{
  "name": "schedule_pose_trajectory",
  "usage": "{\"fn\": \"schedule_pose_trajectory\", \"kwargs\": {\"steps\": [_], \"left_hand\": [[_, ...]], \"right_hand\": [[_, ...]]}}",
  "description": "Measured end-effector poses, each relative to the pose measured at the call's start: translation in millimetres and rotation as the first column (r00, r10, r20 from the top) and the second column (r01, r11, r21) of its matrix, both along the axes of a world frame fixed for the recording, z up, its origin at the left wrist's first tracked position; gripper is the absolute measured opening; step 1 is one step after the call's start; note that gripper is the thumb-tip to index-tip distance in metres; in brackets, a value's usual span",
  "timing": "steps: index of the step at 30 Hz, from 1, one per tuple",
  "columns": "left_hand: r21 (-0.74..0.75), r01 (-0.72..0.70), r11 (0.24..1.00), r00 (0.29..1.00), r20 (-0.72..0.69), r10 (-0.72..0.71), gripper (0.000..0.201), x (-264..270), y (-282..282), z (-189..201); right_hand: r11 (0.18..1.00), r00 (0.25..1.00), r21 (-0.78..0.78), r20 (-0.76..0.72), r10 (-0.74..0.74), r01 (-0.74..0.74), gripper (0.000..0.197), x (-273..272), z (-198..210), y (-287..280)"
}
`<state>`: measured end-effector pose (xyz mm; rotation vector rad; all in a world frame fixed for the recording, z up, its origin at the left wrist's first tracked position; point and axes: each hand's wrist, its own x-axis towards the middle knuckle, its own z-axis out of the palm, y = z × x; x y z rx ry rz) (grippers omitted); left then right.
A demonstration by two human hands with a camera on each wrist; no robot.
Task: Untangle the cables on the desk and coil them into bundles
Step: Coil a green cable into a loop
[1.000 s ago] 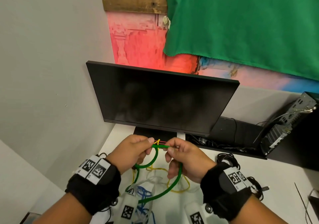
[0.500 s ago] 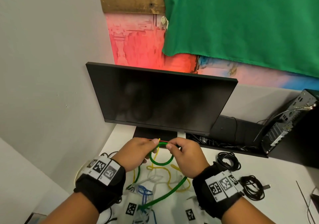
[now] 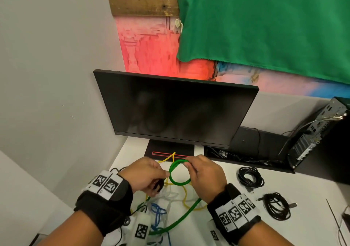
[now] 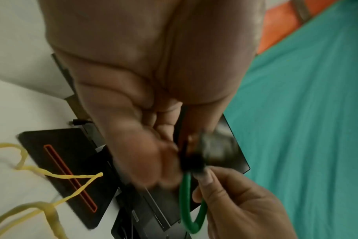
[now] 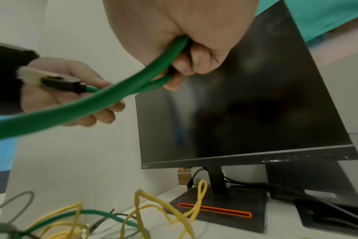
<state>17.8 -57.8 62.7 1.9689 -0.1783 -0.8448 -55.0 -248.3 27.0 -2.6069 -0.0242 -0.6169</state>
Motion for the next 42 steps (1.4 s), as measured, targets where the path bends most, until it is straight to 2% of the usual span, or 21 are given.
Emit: {"fn": "schedule_pose_trajectory", "kwargs": {"steps": [3, 5, 8, 10, 12, 16, 19, 21, 24, 26, 27, 28, 29, 30, 31, 33, 34, 36, 38, 40, 42], "left_hand": [[0.033, -0.054, 0.998, 0.998, -0.02, 0.054, 0.023, -3, -5, -6], [-0.141, -0.172, 0.975, 0.973, -0.178, 0.146, 0.02, -8, -8, -10], [-0.414, -0.36, 0.836, 0.886, -0.432, 0.167, 0.027, -14, -9, -11], [-0.517, -0.399, 0.758, 0.869, -0.478, 0.131, 0.031, -16, -7, -11], [-0.568, -0.392, 0.724, 0.881, -0.457, 0.118, 0.031, -19, -7, -13], [-0.573, -0.27, 0.774, 0.961, -0.203, 0.185, 0.033, -23, -12, -19], [-0.518, -0.19, 0.834, 0.967, 0.048, 0.251, 0.026, -23, -13, -20], [-0.428, -0.176, 0.887, 0.926, 0.233, 0.296, 0.009, -23, -13, -21], [-0.29, -0.185, 0.939, 0.802, 0.508, 0.315, 0.015, -24, -13, -24], [-0.099, -0.142, 0.985, 0.683, 0.711, 0.17, 0.019, -21, -8, -25], [-0.043, -0.085, 0.995, 0.68, 0.728, 0.09, 0.018, -20, -6, -23], [-0.061, -0.006, 0.998, 0.735, 0.676, 0.046, 0.016, -19, -4, -20], [-0.178, 0.056, 0.982, 0.837, 0.545, 0.051, 0.012, -20, -4, -15], [-0.375, 0.05, 0.926, 0.941, 0.328, 0.082, 0.008, -22, -5, -11], [-0.563, -0.041, 0.825, 0.991, 0.085, 0.107, 0.008, -24, -8, -7], [-0.724, -0.301, 0.621, 0.946, -0.308, 0.1, 0.028, -28, -16, -2], [-0.724, -0.388, 0.57, 0.907, -0.411, 0.096, 0.036, -29, -19, 0], [-0.712, -0.438, 0.549, 0.88, -0.465, 0.098, 0.04, -29, -25, 2], [-0.716, -0.433, 0.548, 0.891, -0.432, 0.14, 0.04, -26, -27, 3], [-0.728, -0.456, 0.513, 0.889, -0.401, 0.222, 0.04, -18, -23, 6], [-0.75, -0.468, 0.467, 0.883, -0.379, 0.277, 0.039, -7, -15, 12]], "right_hand": [[0.999, 0.997, -0.036, 0.081, -0.014, 0.017, 0.01, -1, -3, 1], [0.999, 0.993, -0.032, 0.121, -0.011, 0.015, 0.009, 0, -3, 2], [0.999, 0.992, -0.008, 0.119, -0.037, 0.038, 0.012, 1, -1, -2], [0.997, 0.994, 0.055, 0.083, -0.064, 0.06, 0.011, 3, 0, -7], [0.991, 0.998, 0.127, 0.04, -0.052, 0.047, 0.015, 3, 0, -9], [0.956, 0.998, 0.293, 0.061, 0.014, -0.031, 0.015, 2, 1, -5], [0.896, 0.995, 0.433, 0.06, 0.08, -0.098, 0.014, -2, 1, -1], [0.839, 0.989, 0.524, 0.05, 0.141, -0.146, 0.012, -6, 5, 4], [0.773, 0.976, 0.607, 0.016, 0.219, -0.183, 0.01, -9, 11, 12], [0.74, 0.971, 0.647, -0.002, 0.239, -0.181, 0.011, -9, 14, 10], [0.733, 0.968, 0.654, -0.002, 0.25, -0.188, 0.011, -9, 14, 8], [0.731, 0.966, 0.654, -0.001, 0.257, -0.194, 0.013, -8, 14, 6], [0.733, 0.967, 0.652, 0.002, 0.256, -0.196, 0.014, -8, 12, 4], [0.741, 0.969, 0.645, 0.001, 0.247, -0.189, 0.015, -7, 12, 2], [0.751, 0.971, 0.634, 0.004, 0.237, -0.186, 0.016, -5, 12, 2], [0.771, 0.974, 0.608, 0.023, 0.224, -0.191, 0.019, -2, 12, 3], [0.776, 0.974, 0.598, 0.038, 0.222, -0.2, 0.02, -1, 12, 5], [0.778, 0.975, 0.591, 0.07, 0.213, -0.212, 0.017, 1, 11, 7], [0.733, 0.977, 0.651, 0.073, 0.198, -0.198, 0.007, 3, 8, 6], [0.57, 0.977, 0.815, -0.023, 0.214, -0.106, 0.018, 5, 1, -1], [0.439, 0.924, 0.897, -0.203, 0.324, 0.043, 0.028, 3, -10, -11]]}}
